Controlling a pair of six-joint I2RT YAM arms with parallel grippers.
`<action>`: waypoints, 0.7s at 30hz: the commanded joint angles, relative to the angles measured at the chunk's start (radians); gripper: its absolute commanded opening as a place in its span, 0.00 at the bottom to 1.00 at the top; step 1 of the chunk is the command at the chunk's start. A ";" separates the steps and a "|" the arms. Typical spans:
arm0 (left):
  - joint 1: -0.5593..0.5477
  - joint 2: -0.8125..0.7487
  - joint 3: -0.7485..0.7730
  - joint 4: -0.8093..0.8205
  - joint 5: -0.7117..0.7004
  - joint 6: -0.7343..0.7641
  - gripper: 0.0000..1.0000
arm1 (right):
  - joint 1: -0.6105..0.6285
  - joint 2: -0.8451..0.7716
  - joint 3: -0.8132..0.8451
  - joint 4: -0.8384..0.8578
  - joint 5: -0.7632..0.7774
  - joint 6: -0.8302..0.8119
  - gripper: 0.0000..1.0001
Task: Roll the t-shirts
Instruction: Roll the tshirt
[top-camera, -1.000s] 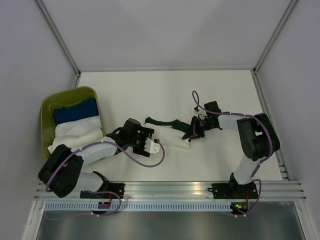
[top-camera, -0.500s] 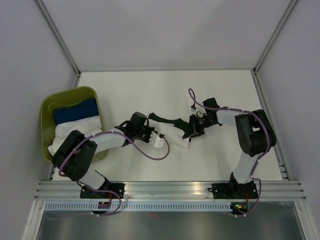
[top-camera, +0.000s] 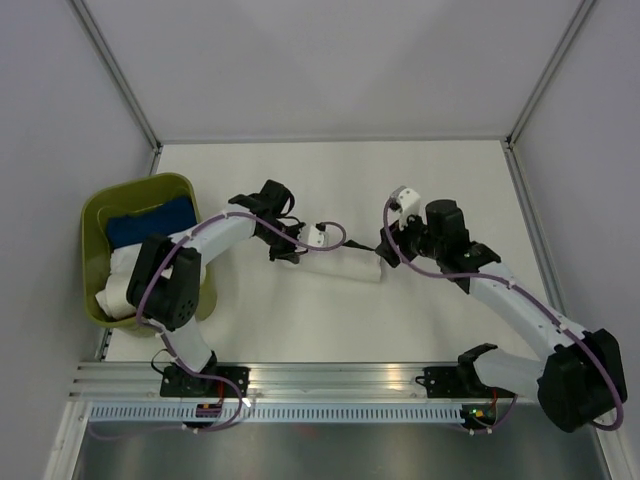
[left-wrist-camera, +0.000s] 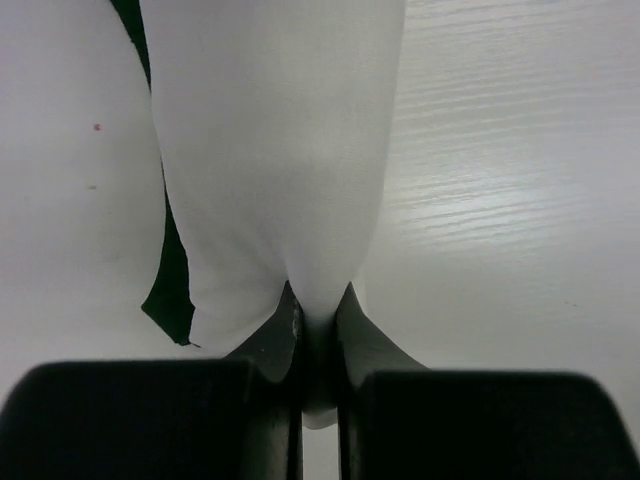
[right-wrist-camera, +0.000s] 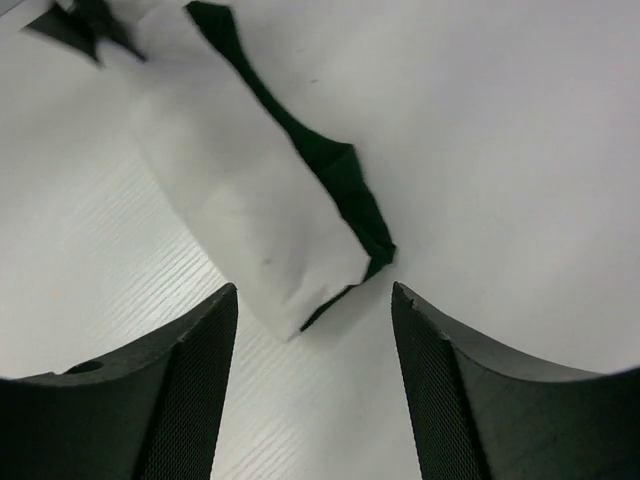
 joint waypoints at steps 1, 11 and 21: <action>0.003 0.040 0.081 -0.237 0.116 -0.024 0.02 | 0.162 -0.069 -0.118 0.089 0.092 -0.245 0.69; 0.013 0.119 0.180 -0.359 0.154 0.013 0.02 | 0.334 0.051 -0.201 0.200 0.201 -0.330 0.74; 0.072 0.206 0.274 -0.592 0.217 0.094 0.02 | 0.306 0.254 -0.076 0.053 0.051 -0.253 0.31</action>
